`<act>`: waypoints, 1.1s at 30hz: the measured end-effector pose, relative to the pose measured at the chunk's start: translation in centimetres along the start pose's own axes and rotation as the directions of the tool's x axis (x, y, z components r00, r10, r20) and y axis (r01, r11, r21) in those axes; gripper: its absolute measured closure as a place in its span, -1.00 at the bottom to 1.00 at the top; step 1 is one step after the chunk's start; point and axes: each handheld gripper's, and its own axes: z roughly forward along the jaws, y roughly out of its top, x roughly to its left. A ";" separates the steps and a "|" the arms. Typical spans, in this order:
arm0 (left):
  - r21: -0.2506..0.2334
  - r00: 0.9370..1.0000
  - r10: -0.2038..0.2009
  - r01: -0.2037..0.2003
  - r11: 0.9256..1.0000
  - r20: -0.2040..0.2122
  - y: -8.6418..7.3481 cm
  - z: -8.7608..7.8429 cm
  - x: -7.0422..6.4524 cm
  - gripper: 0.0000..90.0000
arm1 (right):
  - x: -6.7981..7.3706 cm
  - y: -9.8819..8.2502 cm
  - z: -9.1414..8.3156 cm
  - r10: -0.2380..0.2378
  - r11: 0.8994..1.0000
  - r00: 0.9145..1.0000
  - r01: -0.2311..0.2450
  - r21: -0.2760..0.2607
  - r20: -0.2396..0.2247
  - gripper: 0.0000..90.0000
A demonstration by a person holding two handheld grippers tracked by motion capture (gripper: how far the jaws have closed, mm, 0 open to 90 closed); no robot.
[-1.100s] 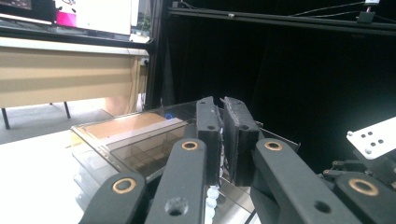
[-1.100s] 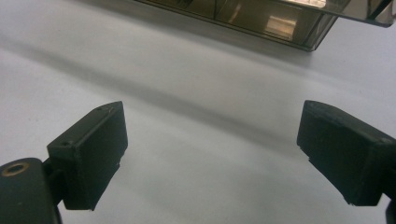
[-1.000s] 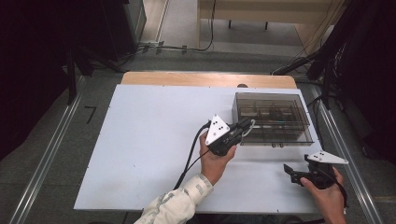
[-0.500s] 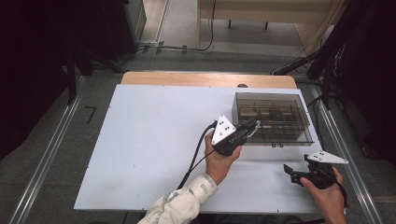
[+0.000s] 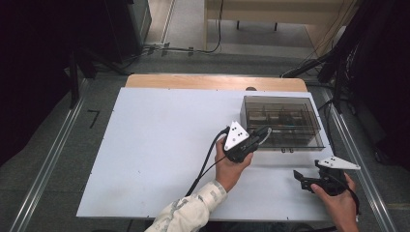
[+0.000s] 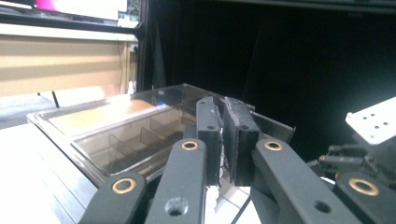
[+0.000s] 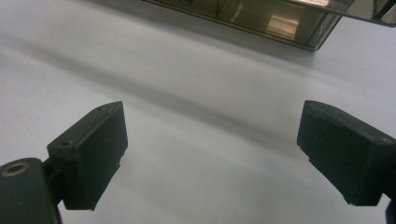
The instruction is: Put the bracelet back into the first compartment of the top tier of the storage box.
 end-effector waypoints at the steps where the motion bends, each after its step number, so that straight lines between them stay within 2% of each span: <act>1: 0.002 1.000 0.000 0.000 1.000 0.002 -0.1 0.1 0.0 0.93 | 0.0 0.0 0.0 0.000 1.000 1.000 0.000 -0.001 -0.001 -0.85; 13: 0.031 1.000 0.008 -0.008 0.999 -0.010 -0.7 0.6 0.2 0.91 | -0.1 0.0 0.0 -0.009 1.000 1.000 0.009 -0.001 0.000 -0.85; 33: 0.052 0.999 -0.007 0.009 0.999 -0.047 -0.5 0.2 0.4 0.12 | 0.0 0.0 0.1 -0.009 1.000 1.000 0.009 0.000 -0.003 -0.85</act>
